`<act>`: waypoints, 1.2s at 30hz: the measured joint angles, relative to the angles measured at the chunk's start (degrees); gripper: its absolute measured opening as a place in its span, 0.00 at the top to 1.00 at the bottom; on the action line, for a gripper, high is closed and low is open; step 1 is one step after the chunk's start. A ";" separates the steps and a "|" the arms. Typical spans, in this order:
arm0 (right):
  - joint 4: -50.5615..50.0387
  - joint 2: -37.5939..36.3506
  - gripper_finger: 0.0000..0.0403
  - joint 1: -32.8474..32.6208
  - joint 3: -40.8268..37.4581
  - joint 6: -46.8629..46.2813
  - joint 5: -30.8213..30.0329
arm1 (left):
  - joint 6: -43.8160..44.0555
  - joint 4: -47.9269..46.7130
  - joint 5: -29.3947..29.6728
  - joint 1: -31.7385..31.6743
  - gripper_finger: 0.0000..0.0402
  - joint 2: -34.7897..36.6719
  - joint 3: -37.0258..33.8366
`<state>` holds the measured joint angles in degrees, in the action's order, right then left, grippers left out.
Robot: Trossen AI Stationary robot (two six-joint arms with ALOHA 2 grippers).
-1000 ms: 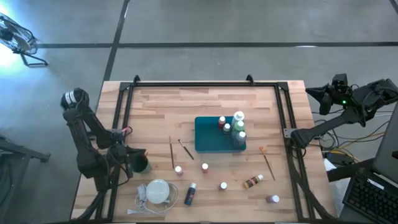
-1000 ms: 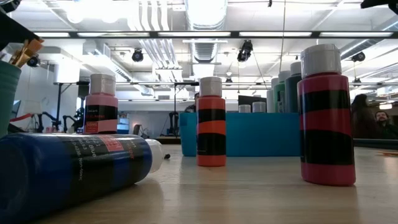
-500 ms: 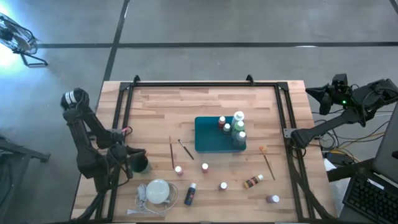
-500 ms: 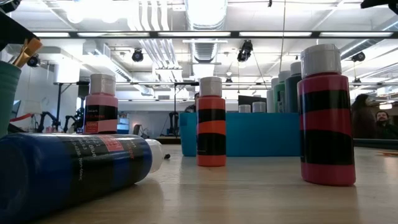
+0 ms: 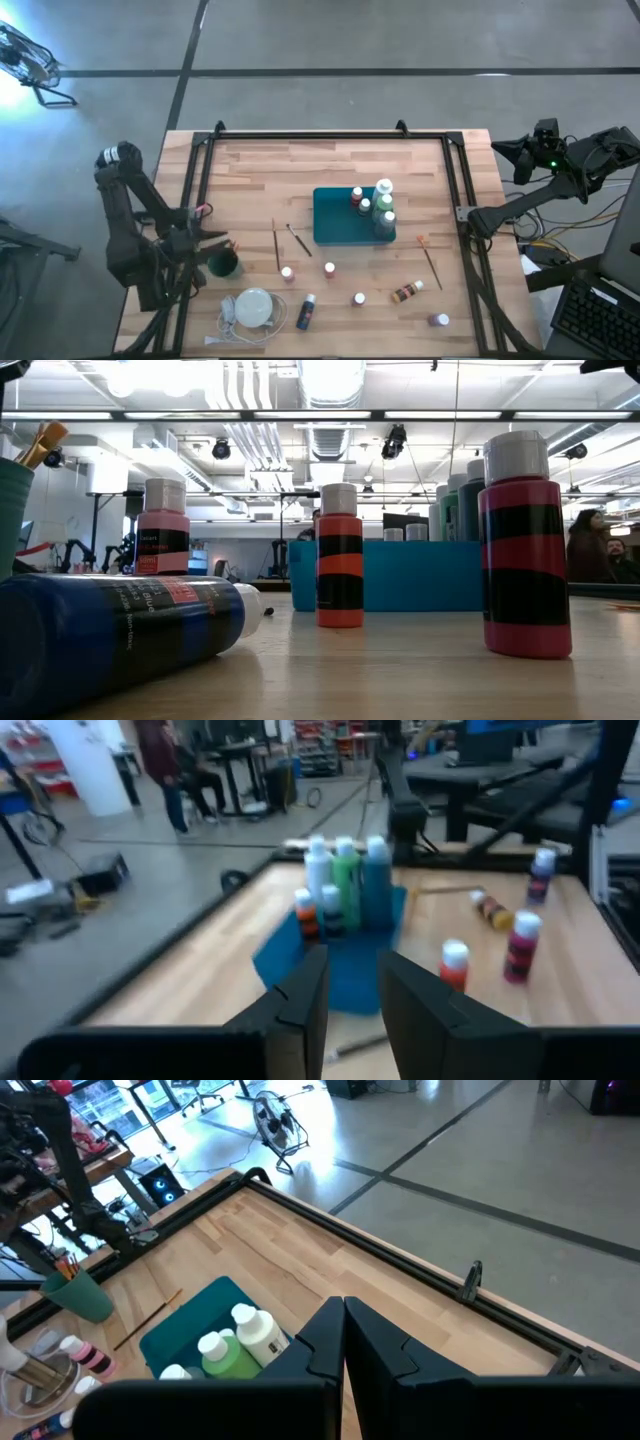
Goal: Pick & Place Paint Supplies
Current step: Put the gold paintbrush into the green cup
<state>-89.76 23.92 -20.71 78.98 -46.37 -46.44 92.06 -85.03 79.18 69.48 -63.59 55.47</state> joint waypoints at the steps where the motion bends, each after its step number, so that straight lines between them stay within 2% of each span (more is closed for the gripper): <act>1: 0.00 0.00 0.98 0.00 0.00 0.00 0.00 | -1.63 -0.70 0.38 -0.95 0.77 0.02 2.00; 6: 0.00 0.00 0.98 0.00 -0.02 0.02 0.00 | -10.32 -1.02 -0.50 -9.69 0.77 0.07 11.94; 9: 0.00 0.00 0.98 0.00 0.00 0.03 0.00 | -11.50 0.40 -3.46 -16.75 0.77 0.07 18.28; 13: 0.00 0.00 0.98 0.00 -0.02 0.04 0.00 | -15.37 6.22 -12.15 -26.77 0.77 0.09 26.07; 16: 0.00 0.00 0.98 0.00 0.00 0.02 0.00 | -24.16 12.48 -21.38 -35.31 0.77 -0.22 29.54; 19: 0.00 0.00 0.98 0.00 0.00 0.02 0.00 | -27.98 13.86 -24.65 -41.52 0.77 -0.68 31.46; 24: 0.00 0.00 0.98 0.00 -0.01 0.00 0.00 | -27.28 13.85 -23.83 -46.99 0.77 -0.44 32.89; 31: 0.00 0.01 0.98 0.00 -0.01 0.02 0.00 | -27.19 13.06 -22.42 -47.11 0.77 -0.19 32.47; 33: 0.00 0.00 0.98 0.00 -0.01 0.02 0.00 | -26.44 13.27 -20.15 -47.14 0.77 -0.66 32.45; 36: 0.00 0.00 0.98 0.00 -0.01 0.02 0.00 | -21.43 13.72 -13.66 -47.16 0.78 -1.51 32.43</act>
<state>-89.76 23.92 -20.71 78.97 -46.35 -46.44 70.62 -71.31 65.52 22.33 -65.11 87.90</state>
